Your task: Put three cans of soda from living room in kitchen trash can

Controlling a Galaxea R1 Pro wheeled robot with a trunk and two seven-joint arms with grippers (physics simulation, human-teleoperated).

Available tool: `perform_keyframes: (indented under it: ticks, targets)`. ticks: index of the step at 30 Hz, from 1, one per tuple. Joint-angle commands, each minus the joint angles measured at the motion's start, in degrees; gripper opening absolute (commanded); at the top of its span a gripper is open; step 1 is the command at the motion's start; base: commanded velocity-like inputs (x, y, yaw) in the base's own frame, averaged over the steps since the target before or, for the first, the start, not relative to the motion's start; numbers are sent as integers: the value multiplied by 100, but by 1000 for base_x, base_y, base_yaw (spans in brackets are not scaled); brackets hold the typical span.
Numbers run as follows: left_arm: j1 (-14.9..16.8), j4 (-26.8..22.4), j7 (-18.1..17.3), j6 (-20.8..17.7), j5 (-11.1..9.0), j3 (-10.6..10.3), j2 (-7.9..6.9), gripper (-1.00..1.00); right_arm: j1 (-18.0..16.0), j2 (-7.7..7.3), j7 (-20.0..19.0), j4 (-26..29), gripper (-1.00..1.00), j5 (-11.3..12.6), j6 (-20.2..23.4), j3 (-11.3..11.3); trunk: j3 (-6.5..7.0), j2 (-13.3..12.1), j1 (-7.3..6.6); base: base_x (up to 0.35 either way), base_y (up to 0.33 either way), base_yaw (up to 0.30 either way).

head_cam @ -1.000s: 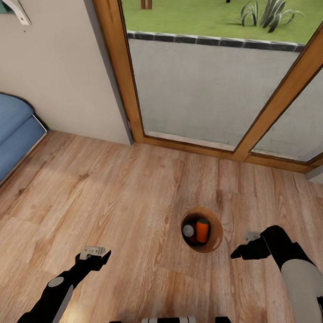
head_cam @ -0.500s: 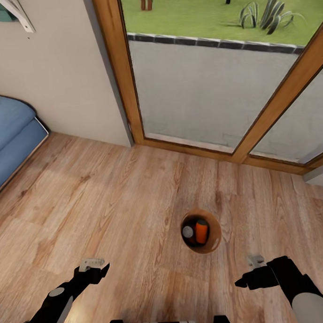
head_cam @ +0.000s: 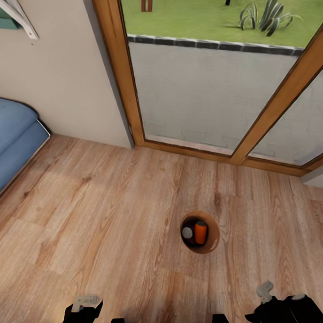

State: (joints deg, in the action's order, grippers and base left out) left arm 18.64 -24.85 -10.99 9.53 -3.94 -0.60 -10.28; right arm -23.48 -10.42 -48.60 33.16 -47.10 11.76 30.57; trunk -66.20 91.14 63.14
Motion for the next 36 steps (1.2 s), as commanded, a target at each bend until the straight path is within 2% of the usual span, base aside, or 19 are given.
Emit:
perform_keyframes:
  ticks: [1,8,14,16,19,22,27,29,32,36]
  targets:
    - [-3,73,6,77,-1,-4,0,100,29,-1,2,-8,100,2,-81,1,19,-42,-23,0,0,0]
    - [-14,521,21,534,-1,-15,0,100,229,-3,5,-42,100,6,-427,80,144,-322,-176,0,0,0]
    - [-18,1165,26,1019,-2,-19,-2,100,671,-2,2,-91,100,10,-1004,794,252,-563,-308,0,0,0]
    - [-18,1312,28,1121,-2,-19,-1,100,750,-3,6,-167,100,12,-1060,883,288,-643,-352,0,0,0]
    - [-21,1567,35,1235,-2,-19,-6,100,868,-21,155,-600,100,10,-1152,1108,342,-763,-418,0,0,0]
    - [-42,1728,40,1274,-2,-19,-6,100,909,-34,768,-1162,100,5,-1393,1294,396,-884,-484,0,0,0]
    - [-136,1887,83,1298,0,-19,-5,100,939,-53,2441,-2264,100,-1,-1971,1448,485,-1084,-594,0,0,0]
    - [-181,1916,131,1301,3,-19,-6,100,946,-64,2910,-2630,100,-8,-2130,1473,521,-1165,-638,0,0,0]
    - [-271,1941,195,1304,5,-19,-6,100,956,-64,3330,-2998,100,-30,-2269,1485,575,-1285,-703,0,0,0]
    - [-390,1958,252,1308,6,-19,-6,100,1015,-15,3678,-3265,100,-49,-2379,1492,647,-1445,-791,0,0,0]
